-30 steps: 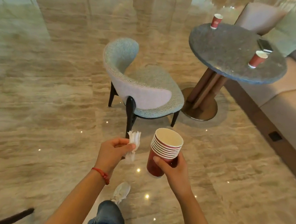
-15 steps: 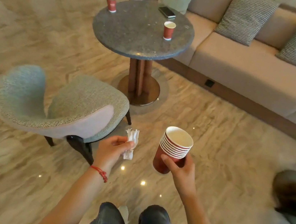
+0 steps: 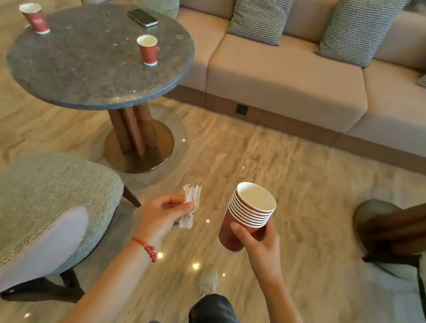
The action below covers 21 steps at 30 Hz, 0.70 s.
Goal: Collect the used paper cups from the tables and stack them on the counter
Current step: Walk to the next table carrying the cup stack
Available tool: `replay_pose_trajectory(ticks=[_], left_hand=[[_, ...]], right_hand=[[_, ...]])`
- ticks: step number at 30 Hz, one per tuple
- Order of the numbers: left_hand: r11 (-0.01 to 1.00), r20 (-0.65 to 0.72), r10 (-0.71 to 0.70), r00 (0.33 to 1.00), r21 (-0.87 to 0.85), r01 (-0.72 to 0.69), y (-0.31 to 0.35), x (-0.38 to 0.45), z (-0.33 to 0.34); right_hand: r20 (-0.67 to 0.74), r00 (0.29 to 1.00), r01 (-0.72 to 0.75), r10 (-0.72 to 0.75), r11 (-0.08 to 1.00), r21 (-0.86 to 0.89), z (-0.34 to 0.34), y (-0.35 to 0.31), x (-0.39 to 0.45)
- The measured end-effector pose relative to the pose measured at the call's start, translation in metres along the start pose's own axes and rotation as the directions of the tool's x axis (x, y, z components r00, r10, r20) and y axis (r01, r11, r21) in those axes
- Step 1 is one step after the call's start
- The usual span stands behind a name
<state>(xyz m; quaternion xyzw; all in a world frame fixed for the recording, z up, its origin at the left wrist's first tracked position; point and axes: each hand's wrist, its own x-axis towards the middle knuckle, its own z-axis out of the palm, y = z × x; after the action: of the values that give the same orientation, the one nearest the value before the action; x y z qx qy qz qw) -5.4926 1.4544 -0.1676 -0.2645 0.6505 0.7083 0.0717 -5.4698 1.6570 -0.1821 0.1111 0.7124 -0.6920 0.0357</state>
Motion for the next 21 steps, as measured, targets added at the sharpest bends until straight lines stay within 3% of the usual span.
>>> replay_pose_trajectory(ticks=[9, 21], left_hand=[[1.000, -0.043, 0.011, 0.999, -0.021, -0.012, 0.063, 0.098, 0.079], [1.000, -0.011, 0.023, 1.000, -0.013, -0.023, 0.122, 0.265, 0.128]], right_hand=[[0.042, 0.999, 0.010, -0.009, 0.999, -0.031, -0.031, -0.045, 0.130], [0.014, 1.000, -0.005, 0.005, 0.999, -0.043, -0.004, -0.052, 0.313]])
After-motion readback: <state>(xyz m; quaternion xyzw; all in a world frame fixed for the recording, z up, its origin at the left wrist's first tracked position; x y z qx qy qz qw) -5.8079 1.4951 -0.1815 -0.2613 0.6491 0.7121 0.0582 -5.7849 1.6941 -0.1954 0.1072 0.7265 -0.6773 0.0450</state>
